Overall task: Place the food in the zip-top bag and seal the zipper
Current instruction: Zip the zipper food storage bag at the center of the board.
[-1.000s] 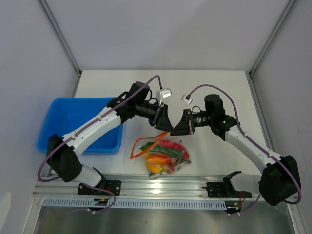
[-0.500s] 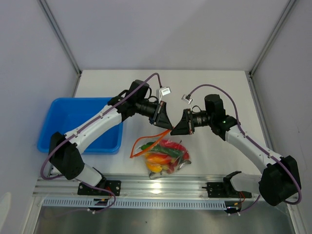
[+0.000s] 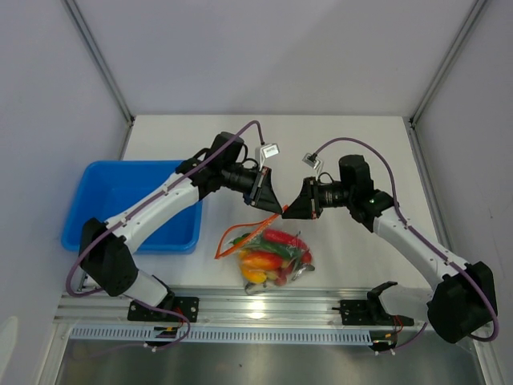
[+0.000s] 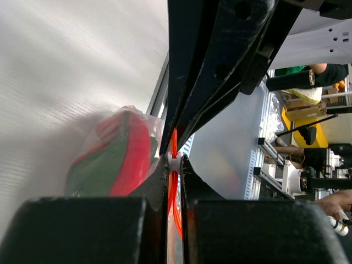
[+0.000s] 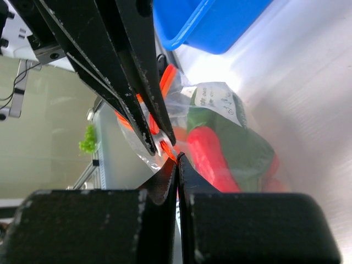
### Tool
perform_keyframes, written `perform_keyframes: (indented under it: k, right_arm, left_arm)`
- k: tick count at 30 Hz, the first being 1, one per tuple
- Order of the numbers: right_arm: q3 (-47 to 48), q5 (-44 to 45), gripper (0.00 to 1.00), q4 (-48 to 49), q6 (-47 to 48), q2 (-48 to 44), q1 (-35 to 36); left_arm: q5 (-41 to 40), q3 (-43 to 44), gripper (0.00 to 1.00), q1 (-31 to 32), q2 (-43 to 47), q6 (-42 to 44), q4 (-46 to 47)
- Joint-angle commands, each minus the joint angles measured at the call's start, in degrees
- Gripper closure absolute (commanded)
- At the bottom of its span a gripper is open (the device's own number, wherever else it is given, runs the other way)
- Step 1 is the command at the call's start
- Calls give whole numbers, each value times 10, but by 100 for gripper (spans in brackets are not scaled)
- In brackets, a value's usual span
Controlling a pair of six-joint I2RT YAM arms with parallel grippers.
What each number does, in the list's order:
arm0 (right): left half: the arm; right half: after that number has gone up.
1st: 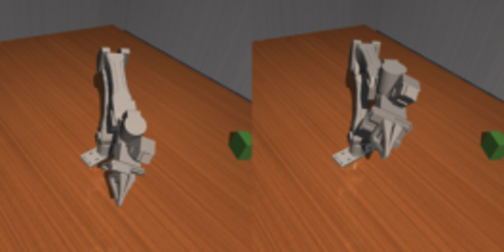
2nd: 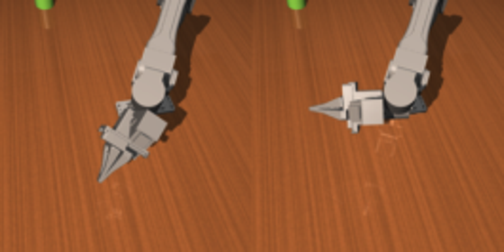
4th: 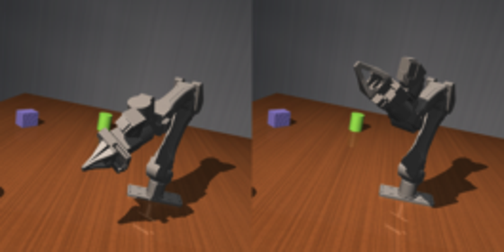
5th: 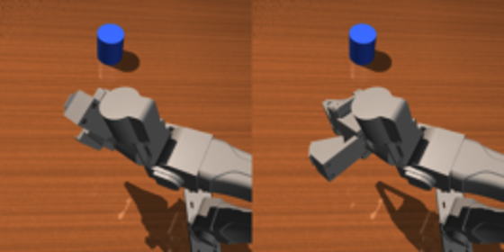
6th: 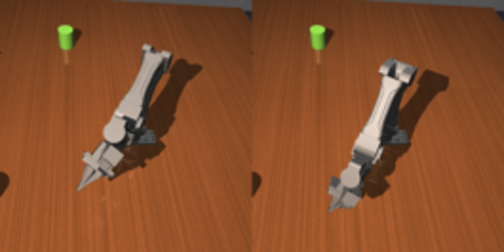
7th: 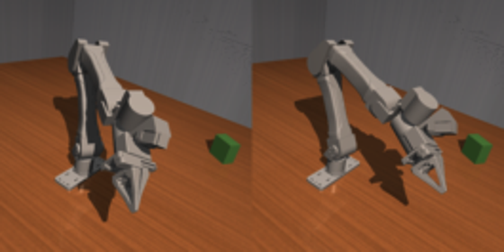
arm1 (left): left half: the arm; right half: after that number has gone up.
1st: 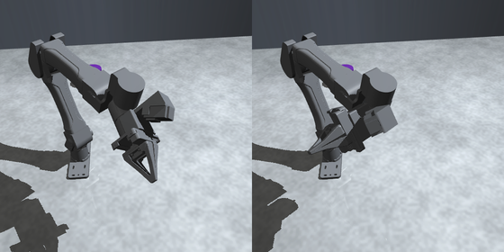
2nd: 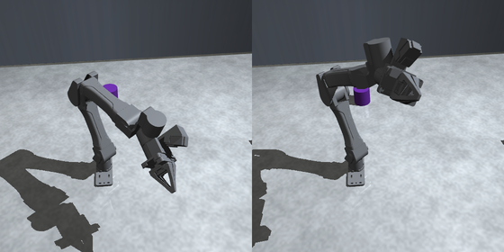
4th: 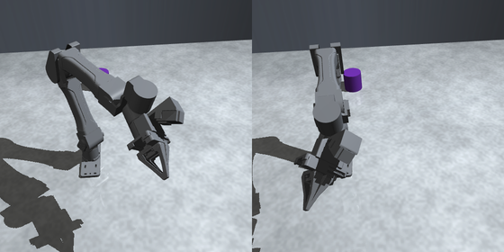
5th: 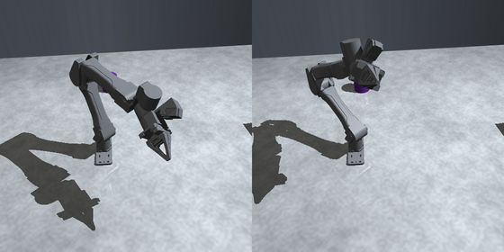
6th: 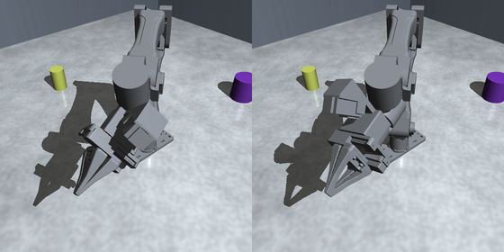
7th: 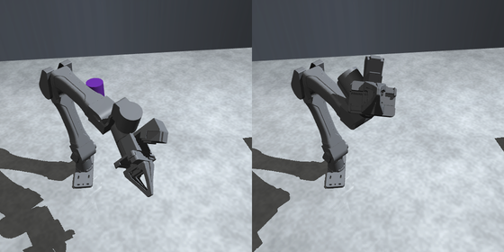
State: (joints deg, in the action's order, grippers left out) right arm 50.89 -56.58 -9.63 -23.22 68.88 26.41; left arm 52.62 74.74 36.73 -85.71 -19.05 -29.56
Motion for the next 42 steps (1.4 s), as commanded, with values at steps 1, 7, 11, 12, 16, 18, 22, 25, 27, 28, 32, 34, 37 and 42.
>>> perform_keyframes:
  k: [1,7,11,12,16,18,22,25,27,28,32,34,37,42]
  right_arm:
    - [18,48,100,25,-14,-24,-6]
    - [16,61,100,41,-38,-29,-6]
    - [18,65,100,37,-39,-30,-7]
    - [18,64,100,37,-39,-31,-7]
    - [20,14,100,31,-24,-19,-7]
    - [31,-5,100,10,1,-14,-4]
    - [56,-18,70,-43,61,-12,0]
    - [66,-29,58,-36,57,-7,-7]
    - [68,-48,57,-16,49,5,-12]
    - [70,-53,59,-9,44,9,-12]
    - [70,-74,62,14,31,23,-11]
    - [72,-81,63,15,34,27,-12]
    - [72,-95,66,15,36,35,-11]
    - [70,-107,65,15,41,42,-9]
  left_arm:
    - [1,7,99,-2,31,24,-54]
    - [-24,-8,99,-2,62,46,-104]
    - [-38,-21,99,-2,89,54,-119]
    - [-38,-28,99,-2,92,54,-118]
    - [-31,-29,99,-1,89,53,-113]
    - [-27,-24,99,-1,85,49,-105]
    - [-21,-10,100,-1,80,47,-103]
    - [-17,-6,99,-1,78,47,-103]
    - [-16,-7,99,-1,78,47,-101]
    - [-16,-8,99,-1,78,47,-101]
    - [-16,-10,99,0,78,46,-97]
    - [-16,-11,99,0,78,45,-97]
    - [-15,-9,99,-1,77,42,-94]
    - [-11,-6,100,0,71,40,-90]
